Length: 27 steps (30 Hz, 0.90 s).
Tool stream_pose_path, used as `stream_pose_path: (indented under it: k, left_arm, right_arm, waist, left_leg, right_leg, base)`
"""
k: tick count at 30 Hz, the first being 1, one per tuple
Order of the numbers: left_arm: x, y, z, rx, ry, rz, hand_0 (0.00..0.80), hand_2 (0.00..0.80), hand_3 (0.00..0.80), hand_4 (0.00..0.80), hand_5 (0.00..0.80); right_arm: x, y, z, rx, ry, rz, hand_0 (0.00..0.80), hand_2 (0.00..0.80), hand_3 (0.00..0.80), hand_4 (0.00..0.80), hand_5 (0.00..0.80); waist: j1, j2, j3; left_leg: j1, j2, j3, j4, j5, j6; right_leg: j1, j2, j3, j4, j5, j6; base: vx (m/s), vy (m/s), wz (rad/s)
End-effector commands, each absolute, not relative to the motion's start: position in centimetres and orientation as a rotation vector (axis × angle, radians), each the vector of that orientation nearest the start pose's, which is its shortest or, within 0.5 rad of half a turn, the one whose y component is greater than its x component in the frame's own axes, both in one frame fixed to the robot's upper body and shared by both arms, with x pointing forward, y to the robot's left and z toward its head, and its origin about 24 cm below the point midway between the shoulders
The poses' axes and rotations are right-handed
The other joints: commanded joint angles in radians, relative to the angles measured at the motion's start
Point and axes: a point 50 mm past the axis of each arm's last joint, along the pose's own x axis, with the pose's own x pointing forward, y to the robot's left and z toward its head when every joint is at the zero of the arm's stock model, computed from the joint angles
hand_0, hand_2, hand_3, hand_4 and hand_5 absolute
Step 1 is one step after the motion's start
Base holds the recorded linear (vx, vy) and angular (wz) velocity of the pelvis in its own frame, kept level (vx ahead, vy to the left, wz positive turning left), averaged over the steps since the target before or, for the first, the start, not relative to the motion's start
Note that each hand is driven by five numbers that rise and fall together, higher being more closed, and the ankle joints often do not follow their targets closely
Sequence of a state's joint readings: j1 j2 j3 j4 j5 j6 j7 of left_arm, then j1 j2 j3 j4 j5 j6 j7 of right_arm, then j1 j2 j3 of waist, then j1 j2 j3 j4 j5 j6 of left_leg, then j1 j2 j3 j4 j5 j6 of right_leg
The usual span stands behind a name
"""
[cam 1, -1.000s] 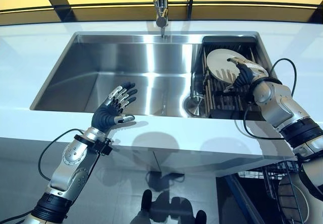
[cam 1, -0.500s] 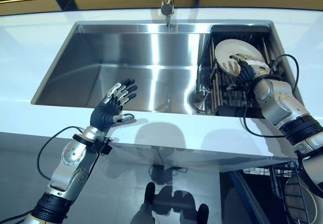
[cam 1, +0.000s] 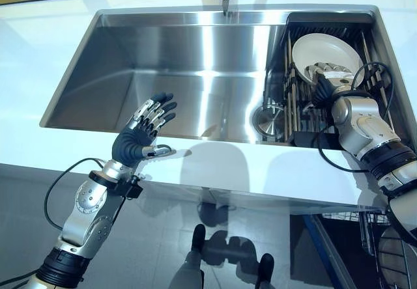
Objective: Take plates into dishwasher
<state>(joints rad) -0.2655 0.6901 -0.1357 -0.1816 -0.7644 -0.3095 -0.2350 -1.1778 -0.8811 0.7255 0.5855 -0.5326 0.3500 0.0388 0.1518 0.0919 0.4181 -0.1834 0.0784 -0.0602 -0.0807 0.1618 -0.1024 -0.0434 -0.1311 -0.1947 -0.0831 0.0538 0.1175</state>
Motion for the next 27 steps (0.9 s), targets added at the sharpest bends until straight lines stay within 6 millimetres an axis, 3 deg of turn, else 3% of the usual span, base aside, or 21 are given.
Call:
stream_pose_path:
  k: [1, 4, 6, 8, 10, 11, 27]
  left_arm:
    - [26.1, 18.9, 21.6, -0.038, -0.717, -0.567, 0.000, 0.000, 0.000, 0.000, 0.000]
    - [26.2, 19.0, 21.7, -0.041, -0.714, -0.566, 0.000, 0.000, 0.000, 0.000, 0.000]
    - [26.2, 19.1, 21.6, -0.042, -0.710, -0.565, 0.000, 0.000, 0.000, 0.000, 0.000]
    - [26.2, 19.3, 21.5, -0.043, -0.707, -0.565, 0.000, 0.000, 0.000, 0.000, 0.000]
    - [26.1, 19.4, 21.6, -0.044, -0.706, -0.567, 0.000, 0.000, 0.000, 0.000, 0.000]
    - [26.1, 19.5, 21.6, -0.043, -0.706, -0.567, 0.000, 0.000, 0.000, 0.000, 0.000]
    - [25.7, 20.0, 21.7, -0.062, -0.711, -0.575, 0.000, 0.000, 0.000, 0.000, 0.000]
  right_arm:
    - [37.8, -24.7, 34.3, -1.849, -0.176, -0.550, 0.599, 0.599, 0.599, 0.599, 0.599]
    - [37.7, -24.9, 34.5, -1.860, -0.165, -0.567, 0.681, 0.681, 0.681, 0.681, 0.681]
    - [37.7, -25.3, 34.6, -1.862, -0.157, -0.584, 0.618, 0.618, 0.618, 0.618, 0.618]
    - [37.6, -25.5, 34.7, -1.867, -0.144, -0.592, 0.615, 0.615, 0.615, 0.615, 0.615]
    - [37.6, -25.7, 34.9, -1.883, -0.139, -0.612, 0.687, 0.687, 0.687, 0.687, 0.687]
    - [37.5, -25.7, 35.0, -1.885, -0.139, -0.618, 0.800, 0.800, 0.800, 0.800, 0.800]
    - [36.7, -27.3, 36.8, -1.965, -0.129, -0.756, 0.800, 0.800, 0.800, 0.800, 0.800]
  waist:
    - [0.015, -0.034, 0.020]
    - [0.017, -0.032, 0.017]
    - [0.020, -0.031, 0.013]
    - [0.021, -0.030, 0.009]
    - [0.023, -0.028, 0.006]
    - [0.024, -0.028, 0.005]
    - [0.034, -0.027, -0.025]
  left_leg:
    - [0.003, -0.009, 0.017, -0.007, -0.027, 0.015]
    - [0.000, -0.009, 0.017, -0.007, -0.026, 0.014]
    - [-0.003, -0.009, 0.018, -0.007, -0.025, 0.014]
    - [-0.004, -0.009, 0.017, -0.007, -0.024, 0.013]
    - [-0.007, -0.010, 0.018, -0.007, -0.023, 0.013]
    - [-0.008, -0.010, 0.019, -0.007, -0.023, 0.013]
    - [-0.018, -0.013, 0.016, -0.007, -0.018, 0.012]
  right_leg:
    - [-0.107, -0.078, 0.001, 0.008, 0.125, 0.023]
    - [-0.108, -0.080, -0.003, 0.008, 0.126, 0.024]
    - [-0.110, -0.082, -0.008, 0.008, 0.126, 0.026]
    - [-0.110, -0.082, -0.011, 0.008, 0.127, 0.027]
    - [-0.112, -0.084, -0.015, 0.007, 0.128, 0.028]
    - [-0.112, -0.085, -0.016, 0.006, 0.128, 0.029]
    - [-0.115, -0.087, -0.037, 0.003, 0.133, 0.036]
  base:
    - [0.000, 0.000, 0.00]
    - [0.000, 0.000, 0.00]
    - [0.000, 0.000, 0.00]
    - [0.000, 0.000, 0.00]
    - [0.000, 0.000, 0.00]
    - [0.000, 0.000, 0.00]
    - [0.000, 0.000, 0.00]
